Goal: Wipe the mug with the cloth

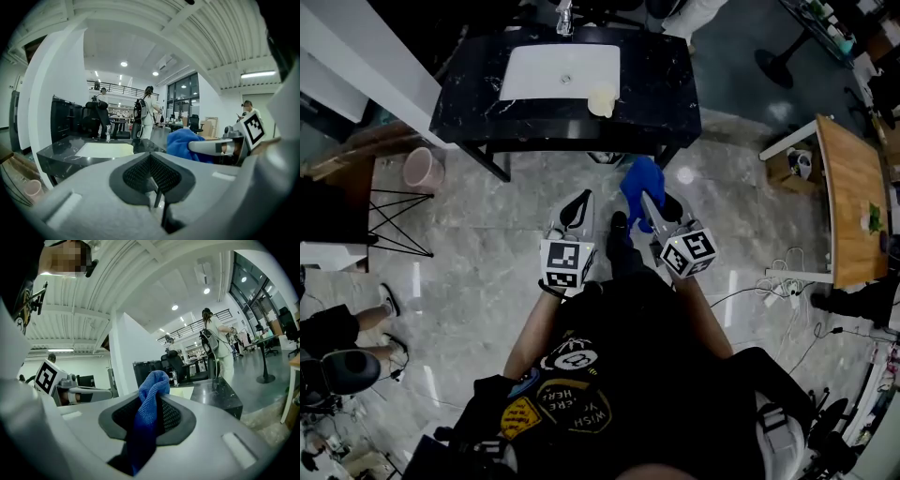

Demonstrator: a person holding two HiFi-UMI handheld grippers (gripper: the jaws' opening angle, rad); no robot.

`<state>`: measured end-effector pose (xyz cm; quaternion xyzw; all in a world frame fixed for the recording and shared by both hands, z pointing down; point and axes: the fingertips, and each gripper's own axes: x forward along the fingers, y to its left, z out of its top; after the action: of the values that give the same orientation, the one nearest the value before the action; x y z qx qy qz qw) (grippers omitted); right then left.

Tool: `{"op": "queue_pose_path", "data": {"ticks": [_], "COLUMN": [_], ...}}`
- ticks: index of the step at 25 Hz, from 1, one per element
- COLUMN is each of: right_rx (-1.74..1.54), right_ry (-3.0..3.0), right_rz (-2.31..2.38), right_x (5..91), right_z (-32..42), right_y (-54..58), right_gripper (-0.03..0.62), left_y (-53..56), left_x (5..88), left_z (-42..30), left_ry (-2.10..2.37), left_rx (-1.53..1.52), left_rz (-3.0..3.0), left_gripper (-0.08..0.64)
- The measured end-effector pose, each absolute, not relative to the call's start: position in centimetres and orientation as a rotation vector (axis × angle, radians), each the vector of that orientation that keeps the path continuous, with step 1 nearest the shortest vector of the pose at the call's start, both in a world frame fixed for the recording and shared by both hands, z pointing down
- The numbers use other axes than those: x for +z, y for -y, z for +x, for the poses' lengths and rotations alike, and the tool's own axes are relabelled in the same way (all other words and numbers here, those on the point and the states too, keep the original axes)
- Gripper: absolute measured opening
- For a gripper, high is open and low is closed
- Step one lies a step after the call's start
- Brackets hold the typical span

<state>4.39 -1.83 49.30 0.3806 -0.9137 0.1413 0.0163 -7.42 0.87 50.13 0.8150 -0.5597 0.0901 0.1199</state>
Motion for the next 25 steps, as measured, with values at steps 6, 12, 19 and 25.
{"op": "queue_pose_path", "data": {"ticks": [6,12,19,25], "right_rx": [0.435,0.521,0.46,0.42], "right_ry": [2.82,2.707,2.572,2.569], "right_rz": [1.106,0.98,0.898,0.807], "right_x": [52.4,59.6,65.0,63.8], "right_z": [4.6,4.8,1.5,-2.3], "right_y": [13.3,23.0,32.5,35.8], "right_gripper": [0.086,0.086,0.087,0.089], "left_y": [11.7,22.7,31.3,34.6], "left_x": [51.2,55.4,62.7,64.8], "left_z": [-7.6,-9.4,-14.2,-13.7], "left_ry": [1.642,1.7,1.653,1.522], "left_rx": [0.248,0.279,0.349,0.477], "left_rz": [2.358,2.209,1.965,1.988], "left_gripper": [0.006,0.006,0.006,0.005]}}
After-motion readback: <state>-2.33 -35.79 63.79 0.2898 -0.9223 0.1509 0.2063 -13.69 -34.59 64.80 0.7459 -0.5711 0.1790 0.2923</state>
